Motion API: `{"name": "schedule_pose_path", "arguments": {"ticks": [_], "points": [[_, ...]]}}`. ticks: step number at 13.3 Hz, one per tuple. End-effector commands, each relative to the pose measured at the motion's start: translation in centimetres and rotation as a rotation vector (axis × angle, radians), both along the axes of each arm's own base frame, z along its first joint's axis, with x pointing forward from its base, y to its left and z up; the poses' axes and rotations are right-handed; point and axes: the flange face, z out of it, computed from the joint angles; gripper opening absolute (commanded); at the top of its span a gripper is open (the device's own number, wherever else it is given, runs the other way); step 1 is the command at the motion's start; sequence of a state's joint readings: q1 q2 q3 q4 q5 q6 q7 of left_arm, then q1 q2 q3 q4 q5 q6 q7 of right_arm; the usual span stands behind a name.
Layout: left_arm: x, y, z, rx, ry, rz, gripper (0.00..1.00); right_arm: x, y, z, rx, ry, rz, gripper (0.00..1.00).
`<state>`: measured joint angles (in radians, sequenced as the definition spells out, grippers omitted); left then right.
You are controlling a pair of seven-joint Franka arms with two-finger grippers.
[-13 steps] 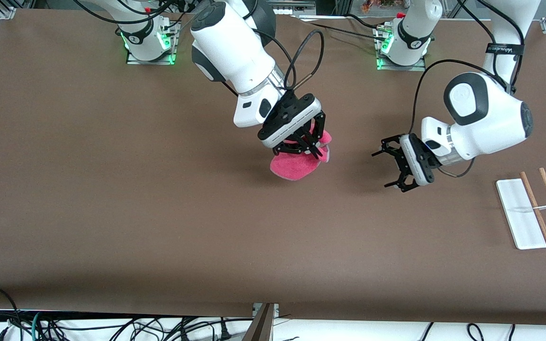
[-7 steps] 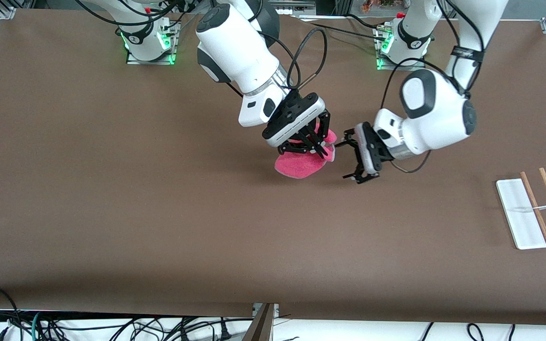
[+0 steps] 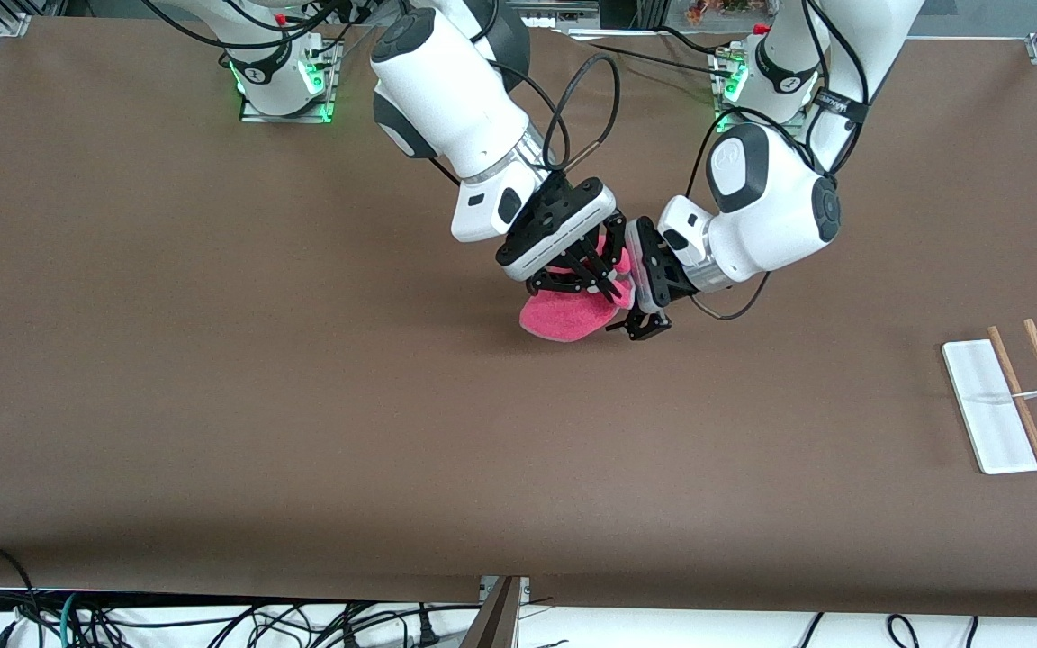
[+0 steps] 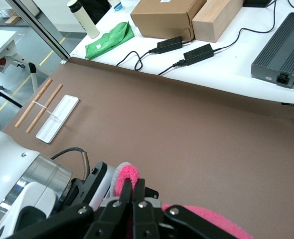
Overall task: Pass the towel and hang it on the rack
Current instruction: 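Move the left gripper toward the towel held by the right gripper, then grasp the towel with the left gripper beside the right gripper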
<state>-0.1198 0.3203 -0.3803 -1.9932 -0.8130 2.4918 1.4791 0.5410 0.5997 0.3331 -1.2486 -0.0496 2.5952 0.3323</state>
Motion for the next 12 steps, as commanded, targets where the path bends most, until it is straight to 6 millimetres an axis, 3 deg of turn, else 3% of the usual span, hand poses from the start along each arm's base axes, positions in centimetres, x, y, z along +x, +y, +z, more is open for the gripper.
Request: {"name": "schedule_pose_path", "arguments": {"ticks": [1,5,9,12], "points": [[1.4,-0.5,1.6,-0.042,-0.048,0.007,1.00,0.2,0.0,0.6,0.012,-0.011,-0.010,0.00],[1.8,-0.5,1.5,-0.105,-0.011,0.068,1.00,0.2,0.0,0.6,0.012,-0.011,-0.010,0.00],[2.0,-0.1,-0.2,-0.102,-0.026,0.031,1.00,0.3,-0.1,0.6,0.013,-0.011,-0.011,0.00],[2.2,0.9,-0.2,-0.113,-0.056,0.003,1.00,0.7,-0.5,0.6,0.012,-0.013,-0.016,0.00]]}}
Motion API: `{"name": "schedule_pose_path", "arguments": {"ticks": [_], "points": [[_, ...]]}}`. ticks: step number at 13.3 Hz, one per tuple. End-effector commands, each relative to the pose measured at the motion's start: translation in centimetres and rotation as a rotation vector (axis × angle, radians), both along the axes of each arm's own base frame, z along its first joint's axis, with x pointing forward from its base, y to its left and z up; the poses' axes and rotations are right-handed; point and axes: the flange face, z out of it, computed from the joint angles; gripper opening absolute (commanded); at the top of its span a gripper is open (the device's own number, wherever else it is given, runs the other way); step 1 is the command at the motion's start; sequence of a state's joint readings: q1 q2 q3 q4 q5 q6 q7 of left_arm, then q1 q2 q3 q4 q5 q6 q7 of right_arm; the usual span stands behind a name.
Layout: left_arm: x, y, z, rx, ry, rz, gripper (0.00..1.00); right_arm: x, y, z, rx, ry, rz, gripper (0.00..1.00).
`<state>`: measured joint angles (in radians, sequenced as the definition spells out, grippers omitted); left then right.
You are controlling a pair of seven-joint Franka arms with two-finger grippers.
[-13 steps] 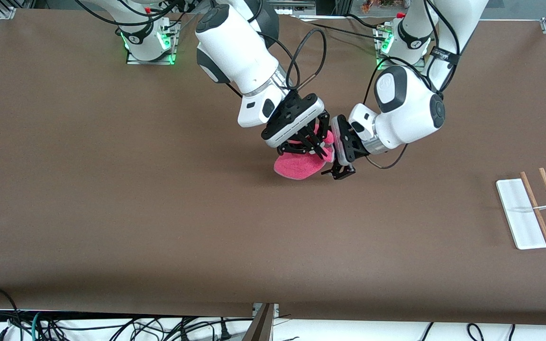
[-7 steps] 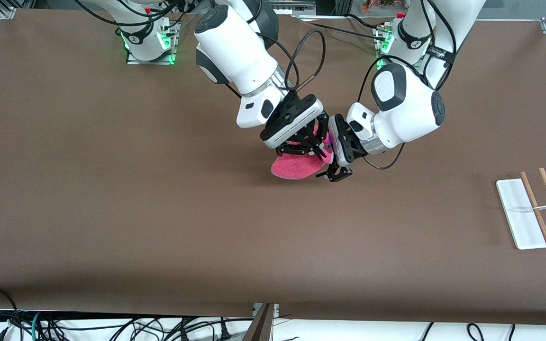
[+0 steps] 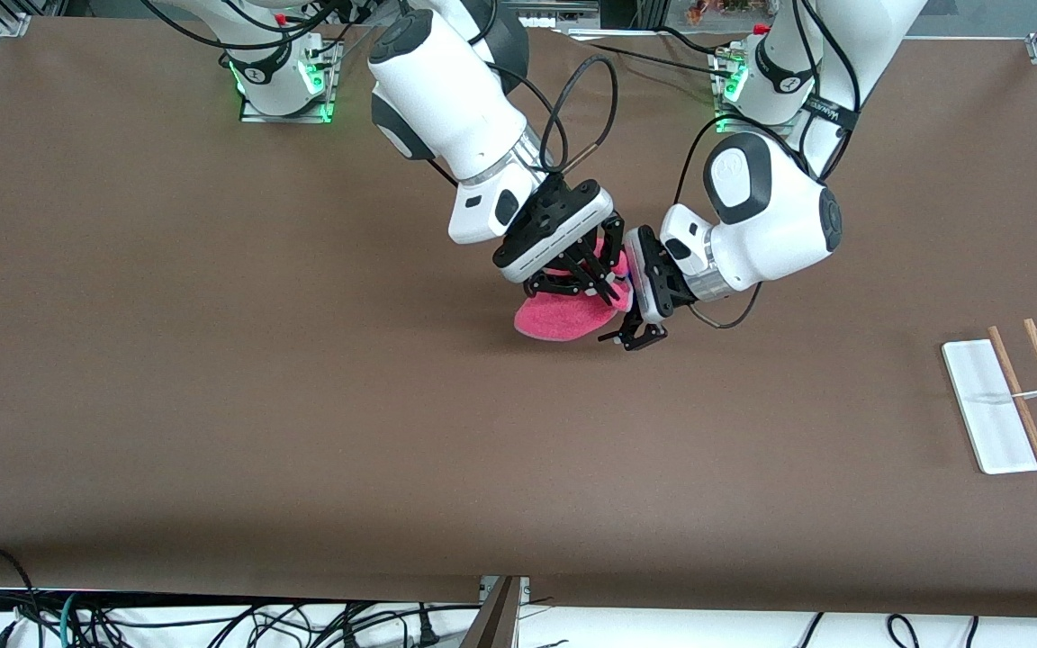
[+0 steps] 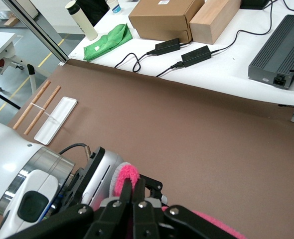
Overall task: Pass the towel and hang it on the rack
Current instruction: 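Grasp the towel with the left gripper beside the right gripper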
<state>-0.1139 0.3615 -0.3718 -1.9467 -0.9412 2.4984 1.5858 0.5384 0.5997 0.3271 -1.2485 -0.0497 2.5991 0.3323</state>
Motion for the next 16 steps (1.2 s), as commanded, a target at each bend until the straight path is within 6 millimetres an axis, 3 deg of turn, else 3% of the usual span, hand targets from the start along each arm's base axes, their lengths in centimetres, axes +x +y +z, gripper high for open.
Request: {"name": "schedule_pose_path", "arguments": {"ticks": [1,7,9,13,16], "points": [[0.5,0.8,0.7,-0.028,-0.036,-0.025,1.00,0.4,-0.2,0.6,0.013,-0.007,-0.008,0.00],[-1.2,3.6,5.8,-0.077,0.017,-0.101,1.00,0.4,-0.2,0.6,0.023,0.004,-0.016,0.00],[-2.5,4.3,6.4,-0.069,0.028,-0.109,1.00,0.4,-0.2,0.6,0.028,0.011,-0.018,0.00],[-3.9,3.3,7.1,-0.064,0.027,-0.140,1.00,0.4,-0.2,0.6,0.031,0.017,-0.020,0.00],[-4.9,1.2,8.2,-0.071,0.029,-0.158,1.00,0.4,-0.2,0.6,0.031,0.015,-0.019,0.00]]}}
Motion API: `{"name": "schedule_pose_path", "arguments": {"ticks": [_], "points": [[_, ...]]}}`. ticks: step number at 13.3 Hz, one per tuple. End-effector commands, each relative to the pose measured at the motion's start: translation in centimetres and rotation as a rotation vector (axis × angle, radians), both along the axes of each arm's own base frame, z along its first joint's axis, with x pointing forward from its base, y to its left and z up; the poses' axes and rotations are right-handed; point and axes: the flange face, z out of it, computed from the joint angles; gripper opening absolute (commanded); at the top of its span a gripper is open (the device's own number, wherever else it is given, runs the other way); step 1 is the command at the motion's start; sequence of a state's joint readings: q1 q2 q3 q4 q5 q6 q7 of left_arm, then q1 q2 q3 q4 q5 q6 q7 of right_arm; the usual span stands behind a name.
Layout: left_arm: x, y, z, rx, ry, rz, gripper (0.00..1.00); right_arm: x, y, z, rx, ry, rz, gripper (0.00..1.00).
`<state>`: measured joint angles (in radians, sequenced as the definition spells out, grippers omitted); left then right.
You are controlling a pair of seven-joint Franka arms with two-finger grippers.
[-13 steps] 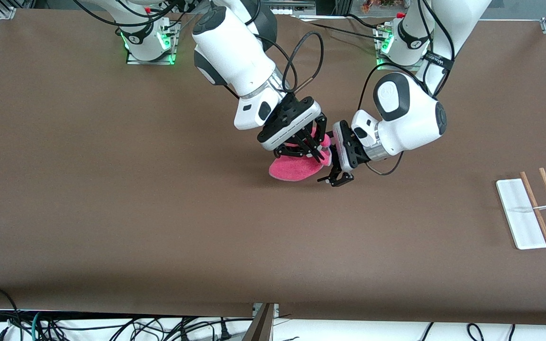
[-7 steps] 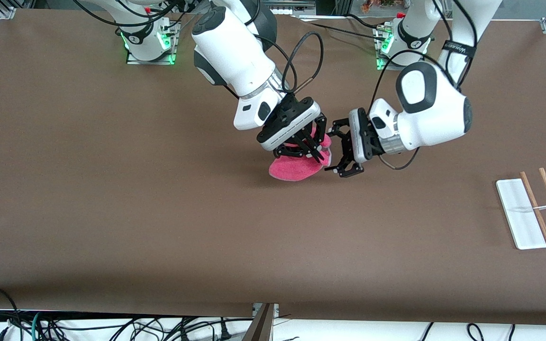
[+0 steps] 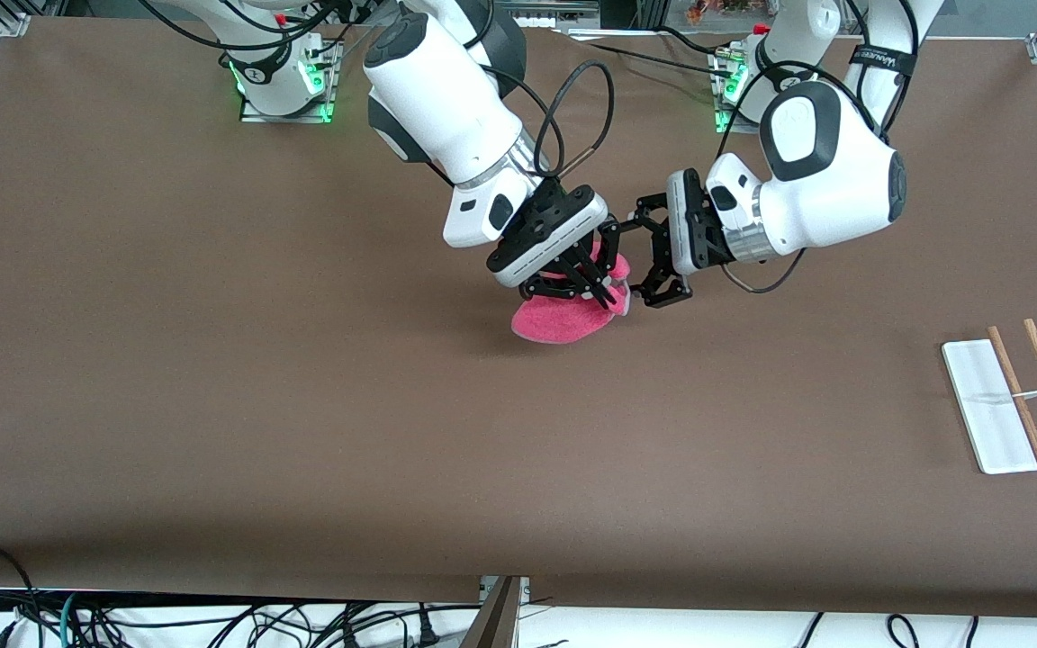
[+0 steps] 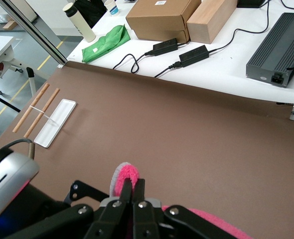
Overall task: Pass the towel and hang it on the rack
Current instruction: 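Grasp the towel with the left gripper beside the right gripper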
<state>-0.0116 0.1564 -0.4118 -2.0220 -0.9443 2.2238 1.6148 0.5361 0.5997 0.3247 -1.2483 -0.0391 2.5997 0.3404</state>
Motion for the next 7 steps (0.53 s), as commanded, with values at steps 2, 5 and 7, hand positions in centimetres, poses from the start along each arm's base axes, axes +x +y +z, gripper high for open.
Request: {"name": "schedule_pose_path", "arguments": {"ticks": [2,5,7], "points": [[-1.21,-0.79,1.17,-0.019,0.001,0.001,1.00,0.18,0.01,0.64,0.022,0.004,-0.007,0.00],[-1.39,-1.02,1.11,-0.019,0.001,-0.006,0.87,0.18,0.01,0.64,0.022,0.003,-0.006,0.00],[-1.40,-1.11,1.18,-0.019,-0.003,-0.011,0.60,0.18,0.01,0.64,0.022,0.003,-0.006,0.00]]}}
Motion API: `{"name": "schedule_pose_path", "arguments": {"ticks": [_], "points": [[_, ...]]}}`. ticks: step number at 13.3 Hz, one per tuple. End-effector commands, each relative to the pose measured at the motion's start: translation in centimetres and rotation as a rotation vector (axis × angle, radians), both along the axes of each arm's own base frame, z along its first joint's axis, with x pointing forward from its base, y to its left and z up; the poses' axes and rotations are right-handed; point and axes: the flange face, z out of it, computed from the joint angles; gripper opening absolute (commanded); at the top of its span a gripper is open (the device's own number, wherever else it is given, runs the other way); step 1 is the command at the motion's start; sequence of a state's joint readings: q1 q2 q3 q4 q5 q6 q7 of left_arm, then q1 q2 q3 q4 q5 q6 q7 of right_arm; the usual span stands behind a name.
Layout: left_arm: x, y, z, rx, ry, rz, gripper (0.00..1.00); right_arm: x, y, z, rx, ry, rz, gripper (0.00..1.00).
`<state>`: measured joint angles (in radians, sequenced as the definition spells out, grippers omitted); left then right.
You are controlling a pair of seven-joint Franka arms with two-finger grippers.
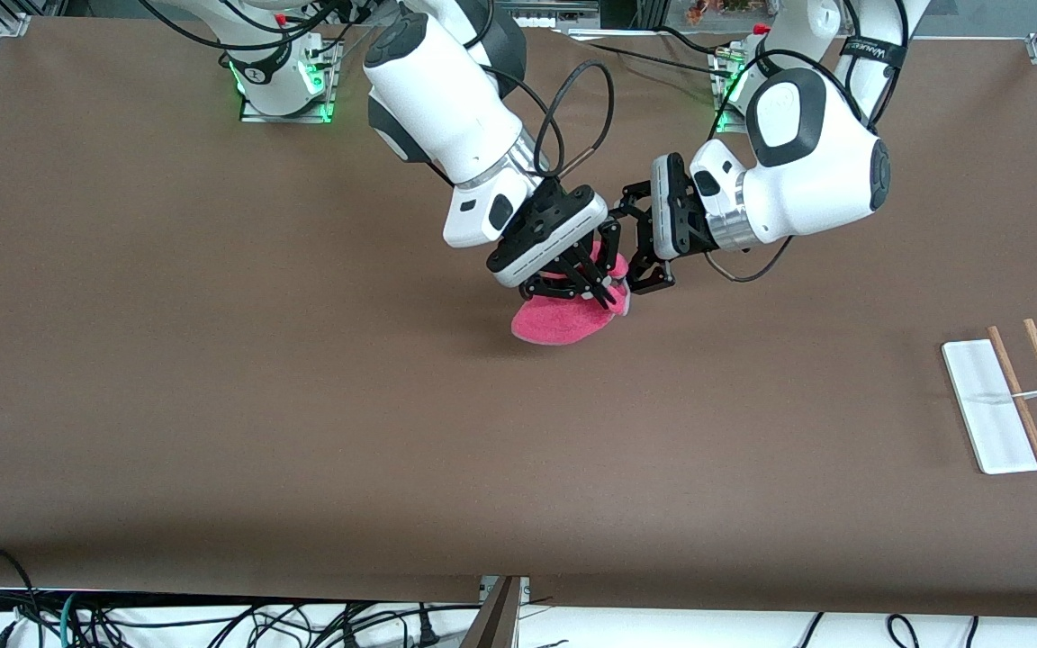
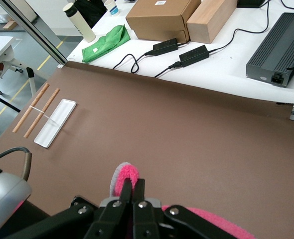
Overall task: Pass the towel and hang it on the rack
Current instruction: 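Grasp the towel with the left gripper beside the right gripper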
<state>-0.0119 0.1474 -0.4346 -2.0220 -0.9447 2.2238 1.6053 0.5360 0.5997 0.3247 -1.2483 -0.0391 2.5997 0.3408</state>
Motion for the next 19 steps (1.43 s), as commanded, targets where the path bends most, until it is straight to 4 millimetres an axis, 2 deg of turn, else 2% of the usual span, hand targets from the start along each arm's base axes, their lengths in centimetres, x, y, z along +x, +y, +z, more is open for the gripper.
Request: {"name": "schedule_pose_path", "arguments": {"ticks": [1,2,3,19], "points": [[-0.6,0.1,0.8,-0.017,-0.005,0.006,0.40,0.2,0.0,0.6,0.022,0.003,-0.006,0.00],[-0.7,0.1,0.8,-0.017,-0.005,0.004,0.16,0.2,0.0,0.6,0.022,0.003,-0.006,0.00],[-0.6,0.1,0.8,-0.017,-0.006,0.006,0.00,0.2,0.0,0.6,0.022,0.003,-0.006,0.00],[-0.1,1.3,1.4,-0.013,-0.015,0.028,0.00,0.2,0.0,0.6,0.021,0.005,-0.007,0.02]]}}
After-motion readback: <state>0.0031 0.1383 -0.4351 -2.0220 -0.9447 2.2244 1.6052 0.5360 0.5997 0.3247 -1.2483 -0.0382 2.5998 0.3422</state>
